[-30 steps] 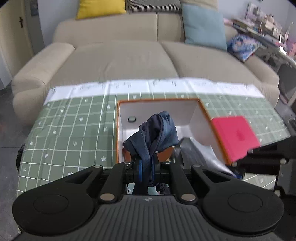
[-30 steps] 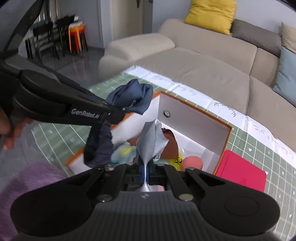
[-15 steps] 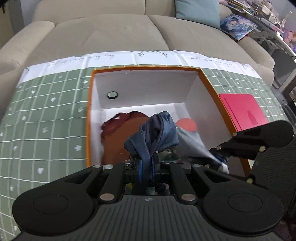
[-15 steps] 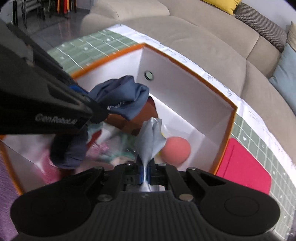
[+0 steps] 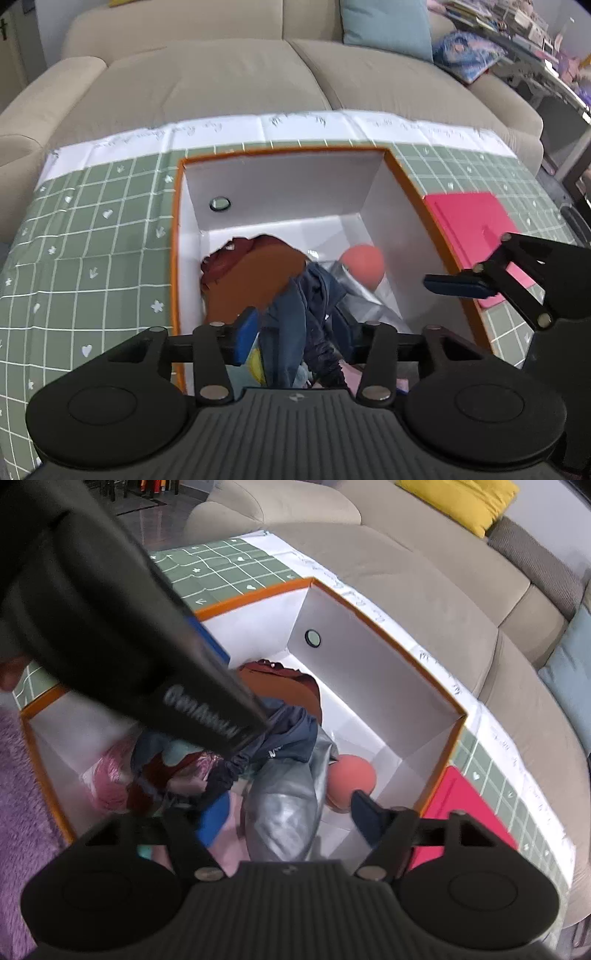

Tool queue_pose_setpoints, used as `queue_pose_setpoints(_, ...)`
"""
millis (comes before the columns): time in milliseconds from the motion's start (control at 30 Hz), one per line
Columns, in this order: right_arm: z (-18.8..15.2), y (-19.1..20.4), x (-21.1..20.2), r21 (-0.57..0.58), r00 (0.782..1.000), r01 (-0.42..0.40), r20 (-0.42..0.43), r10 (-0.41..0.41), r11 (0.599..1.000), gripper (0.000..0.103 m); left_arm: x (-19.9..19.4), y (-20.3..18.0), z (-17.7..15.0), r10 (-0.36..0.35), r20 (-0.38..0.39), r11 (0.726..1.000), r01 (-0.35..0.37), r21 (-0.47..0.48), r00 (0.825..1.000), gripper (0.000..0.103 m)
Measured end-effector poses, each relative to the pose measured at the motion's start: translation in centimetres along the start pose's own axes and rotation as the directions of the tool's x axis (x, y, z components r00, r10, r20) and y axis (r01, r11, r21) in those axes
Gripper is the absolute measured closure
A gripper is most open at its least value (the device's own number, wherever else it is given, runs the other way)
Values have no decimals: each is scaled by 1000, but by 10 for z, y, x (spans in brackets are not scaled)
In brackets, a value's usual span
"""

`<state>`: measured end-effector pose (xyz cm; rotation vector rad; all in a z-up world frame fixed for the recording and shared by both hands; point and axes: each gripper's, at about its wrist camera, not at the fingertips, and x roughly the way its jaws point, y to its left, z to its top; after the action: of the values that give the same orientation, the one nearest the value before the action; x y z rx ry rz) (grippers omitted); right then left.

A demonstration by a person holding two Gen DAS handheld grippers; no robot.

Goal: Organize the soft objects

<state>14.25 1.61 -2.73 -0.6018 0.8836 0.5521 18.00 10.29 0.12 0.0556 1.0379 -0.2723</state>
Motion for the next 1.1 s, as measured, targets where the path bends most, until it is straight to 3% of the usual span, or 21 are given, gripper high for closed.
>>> queue_pose_setpoints(200,-5,0,-35,-9,1000,12,11,-12,1000,16,-29,-5,-3,9,67,999,-7,-31,998,50)
queue_pose_setpoints(433,-36,1,-80,-3,999,27,30,-27,1000,10,-67,-30,-20,14,182,1000,-9,-29,983,50)
queue_pose_setpoints(767,-108,-32,-147,208,992,17,116,-42,978,8,-110,-99,-43,-9,328,999,-3,35,945,51)
queue_pose_setpoints(900,-142,-52,-172,350,981,43,161,-105,936,7,-121,-126,-49,-40,406,999,21,49,913,51)
queue_pose_setpoints(1000,-168,-65,-187,482,966,56,195,-169,875,6,-126,-144,-54,-31,476,999,8,51,879,50)
queue_pose_setpoints(1100,-187,-70,-197,578,947,71,216,-237,813,3,-128,-158,-61,-2,516,999,-21,39,857,46)
